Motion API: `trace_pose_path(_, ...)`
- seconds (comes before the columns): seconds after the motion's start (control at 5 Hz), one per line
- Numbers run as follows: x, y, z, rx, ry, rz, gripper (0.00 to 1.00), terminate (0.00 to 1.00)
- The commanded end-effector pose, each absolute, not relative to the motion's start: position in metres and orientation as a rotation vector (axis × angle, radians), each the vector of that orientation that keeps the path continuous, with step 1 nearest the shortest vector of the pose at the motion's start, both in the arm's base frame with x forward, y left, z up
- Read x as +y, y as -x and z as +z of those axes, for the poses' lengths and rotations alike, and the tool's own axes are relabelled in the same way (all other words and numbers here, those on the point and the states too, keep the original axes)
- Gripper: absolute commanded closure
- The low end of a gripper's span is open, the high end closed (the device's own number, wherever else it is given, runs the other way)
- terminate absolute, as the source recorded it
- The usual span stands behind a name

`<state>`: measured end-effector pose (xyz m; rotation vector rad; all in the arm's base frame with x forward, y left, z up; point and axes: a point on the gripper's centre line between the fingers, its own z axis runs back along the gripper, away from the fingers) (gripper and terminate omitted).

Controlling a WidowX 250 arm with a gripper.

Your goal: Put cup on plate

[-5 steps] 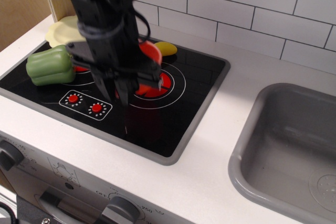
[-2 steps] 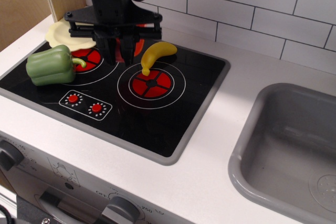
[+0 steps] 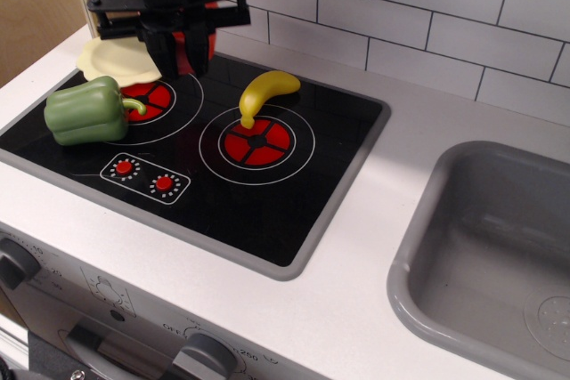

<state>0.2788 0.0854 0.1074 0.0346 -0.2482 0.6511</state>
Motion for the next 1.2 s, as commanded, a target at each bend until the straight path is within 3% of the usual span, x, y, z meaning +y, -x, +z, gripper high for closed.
trace_pose_path(0.0, 0.111, -0.287, 0.118, -0.295, -0.054, 0.777, 1.0, 0.0)
trace_pose_path(0.6, 0.134, -0.303, 0.081, -0.299, -0.114, 0.961, 1.0, 0.0)
trace_pose_path(1.0, 0.142, -0.312, 0.087, -0.313, -0.097, 0.998, 1.0, 0.0)
